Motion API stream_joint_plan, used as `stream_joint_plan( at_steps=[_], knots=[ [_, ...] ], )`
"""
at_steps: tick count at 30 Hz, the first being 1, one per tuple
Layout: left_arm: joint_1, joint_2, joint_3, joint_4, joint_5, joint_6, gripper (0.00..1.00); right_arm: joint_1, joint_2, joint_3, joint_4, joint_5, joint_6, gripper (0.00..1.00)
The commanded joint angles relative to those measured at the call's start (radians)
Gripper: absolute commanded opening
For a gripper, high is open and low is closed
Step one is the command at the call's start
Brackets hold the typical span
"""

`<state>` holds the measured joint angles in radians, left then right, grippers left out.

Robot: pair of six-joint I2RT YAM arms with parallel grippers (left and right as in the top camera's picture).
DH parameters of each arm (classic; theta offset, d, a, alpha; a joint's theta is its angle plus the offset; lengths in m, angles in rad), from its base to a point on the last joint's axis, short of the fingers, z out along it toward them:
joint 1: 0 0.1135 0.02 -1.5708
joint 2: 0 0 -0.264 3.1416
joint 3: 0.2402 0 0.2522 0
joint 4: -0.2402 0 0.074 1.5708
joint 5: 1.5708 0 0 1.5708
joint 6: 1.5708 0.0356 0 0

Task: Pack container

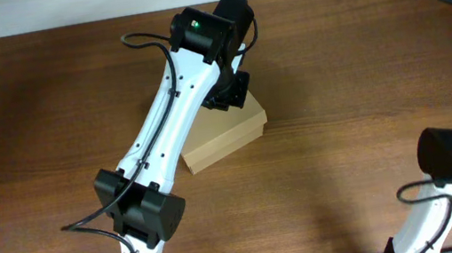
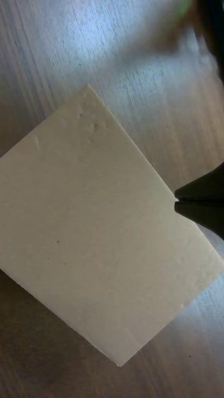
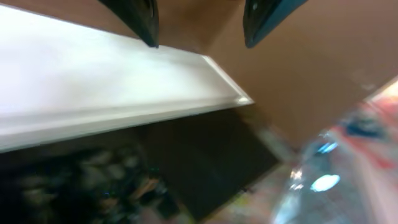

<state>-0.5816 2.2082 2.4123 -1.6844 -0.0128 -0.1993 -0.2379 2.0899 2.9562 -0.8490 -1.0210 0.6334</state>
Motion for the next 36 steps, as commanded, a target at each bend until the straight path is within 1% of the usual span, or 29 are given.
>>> stream_joint_plan(
  at_steps=[1,5,9,13,15,19,21,25,28,31,34,36],
  knots=[
    [0.002,-0.027,-0.003,-0.003,-0.039,-0.008,0.02,0.006,-0.047,0.01,-0.139,0.223,-0.29,0.44],
    [0.002,-0.033,-0.003,-0.003,-0.077,-0.008,0.02,0.048,-0.068,0.01,-0.377,0.423,-0.423,0.44],
    [0.011,-0.058,-0.003,-0.003,-0.123,-0.008,0.02,0.132,-0.069,0.01,-0.555,0.595,-0.478,0.45],
    [0.046,-0.094,-0.003,-0.003,-0.153,-0.009,0.02,0.227,-0.069,0.01,-0.683,0.774,-0.48,0.45],
    [0.071,-0.107,-0.003,-0.003,-0.149,-0.009,0.02,0.27,-0.069,0.01,-0.732,0.82,-0.48,0.45],
    [0.12,-0.11,-0.011,-0.003,-0.088,-0.009,0.02,0.336,-0.068,0.005,-0.82,0.901,-0.48,0.45],
    [0.133,-0.11,-0.046,-0.003,-0.065,-0.009,0.02,0.351,-0.068,0.003,-0.85,0.933,-0.48,0.45],
    [0.13,-0.11,-0.143,-0.003,-0.014,-0.01,0.02,0.357,-0.068,-0.016,-0.85,0.929,-0.476,0.45],
    [0.126,-0.11,-0.219,0.003,-0.001,-0.01,0.02,0.361,-0.068,-0.061,-0.85,0.934,-0.476,0.45],
    [0.123,-0.111,-0.269,0.037,0.032,-0.009,0.02,0.362,-0.068,-0.173,-0.85,0.996,-0.476,0.45],
    [0.117,-0.11,-0.286,0.074,0.07,-0.008,0.02,0.362,-0.068,-0.315,-0.843,1.008,-0.476,0.45],
    [0.111,-0.11,-0.288,0.092,0.074,-0.008,0.02,0.362,-0.068,-0.37,-0.838,1.013,-0.476,0.45]
  ],
)
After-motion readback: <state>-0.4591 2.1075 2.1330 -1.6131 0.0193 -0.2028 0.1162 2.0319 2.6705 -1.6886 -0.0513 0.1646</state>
